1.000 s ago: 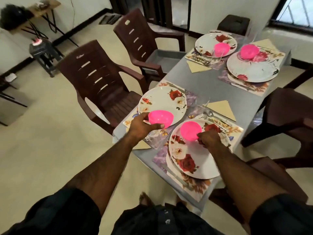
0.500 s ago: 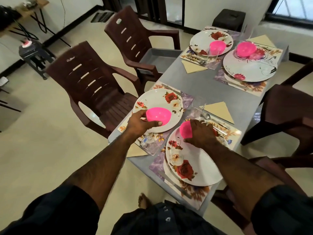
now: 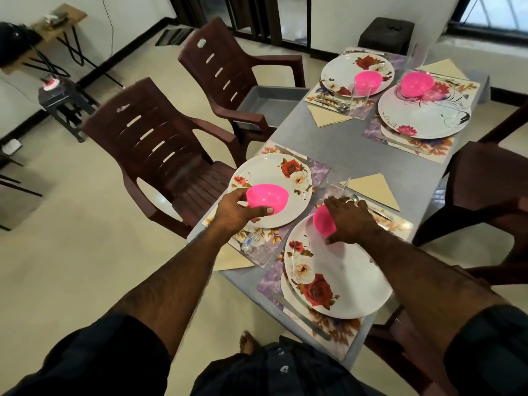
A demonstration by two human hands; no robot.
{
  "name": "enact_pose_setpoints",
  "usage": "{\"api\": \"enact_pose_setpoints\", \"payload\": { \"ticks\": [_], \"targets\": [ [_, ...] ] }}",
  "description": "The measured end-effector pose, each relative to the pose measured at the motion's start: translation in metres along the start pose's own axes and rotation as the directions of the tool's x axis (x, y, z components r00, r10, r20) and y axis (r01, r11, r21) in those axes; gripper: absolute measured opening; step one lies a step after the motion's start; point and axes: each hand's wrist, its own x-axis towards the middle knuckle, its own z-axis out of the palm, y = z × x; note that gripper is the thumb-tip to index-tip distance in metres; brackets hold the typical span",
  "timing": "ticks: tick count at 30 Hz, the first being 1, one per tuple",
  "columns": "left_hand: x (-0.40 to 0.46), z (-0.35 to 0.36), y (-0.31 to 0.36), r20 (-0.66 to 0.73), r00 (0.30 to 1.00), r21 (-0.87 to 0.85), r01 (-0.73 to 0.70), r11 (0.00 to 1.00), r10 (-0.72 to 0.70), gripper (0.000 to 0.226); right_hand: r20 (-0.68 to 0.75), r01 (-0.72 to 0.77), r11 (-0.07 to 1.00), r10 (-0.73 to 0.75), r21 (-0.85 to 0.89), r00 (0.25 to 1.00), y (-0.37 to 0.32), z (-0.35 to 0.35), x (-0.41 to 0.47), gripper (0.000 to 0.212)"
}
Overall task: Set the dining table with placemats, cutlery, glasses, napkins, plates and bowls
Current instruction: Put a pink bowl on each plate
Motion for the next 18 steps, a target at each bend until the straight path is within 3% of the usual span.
{"api": "enact_pose_setpoints", "payload": {
  "ticks": [3,4,6,8,10,12,18],
  "targets": [
    [0.001,-0.011,0.002,-0.012,0.999,0.018,-0.037,0.999,0.037,0.104,-0.187,-0.054,0.944,0.120,0.327,0.975,-0.024,-0.019,0.001,0.096],
    [0.002,-0.016,0.001,0.000,0.999,0.026,-0.049,0.998,0.049,0.105,-0.226,-0.043,0.868,0.175,0.494,0.958,-0.035,-0.029,0.002,0.083],
    [0.006,-0.024,0.002,0.047,0.996,0.054,-0.077,0.996,0.075,0.102,-0.157,-0.012,0.604,0.226,0.797,0.961,-0.061,-0.056,0.005,0.073],
    [0.013,-0.032,0.003,0.098,0.990,0.094,-0.106,0.990,0.097,0.096,-0.050,-0.015,0.429,0.139,0.903,0.989,-0.087,-0.079,0.009,0.059],
    [0.023,-0.039,0.001,0.121,0.984,0.133,-0.149,0.980,0.133,0.097,-0.056,-0.007,0.500,0.111,0.866,0.992,-0.109,-0.092,0.020,0.035],
    [0.035,-0.045,-0.002,0.133,0.980,0.162,-0.169,0.972,0.148,0.101,-0.068,-0.050,0.595,0.175,0.802,0.982,-0.122,-0.094,0.034,0.022],
    [0.097,-0.062,-0.045,0.220,0.970,0.200,-0.147,0.969,0.102,0.103,0.026,-0.321,0.704,0.395,0.634,0.918,-0.130,-0.060,0.079,0.023]
  ]
}}
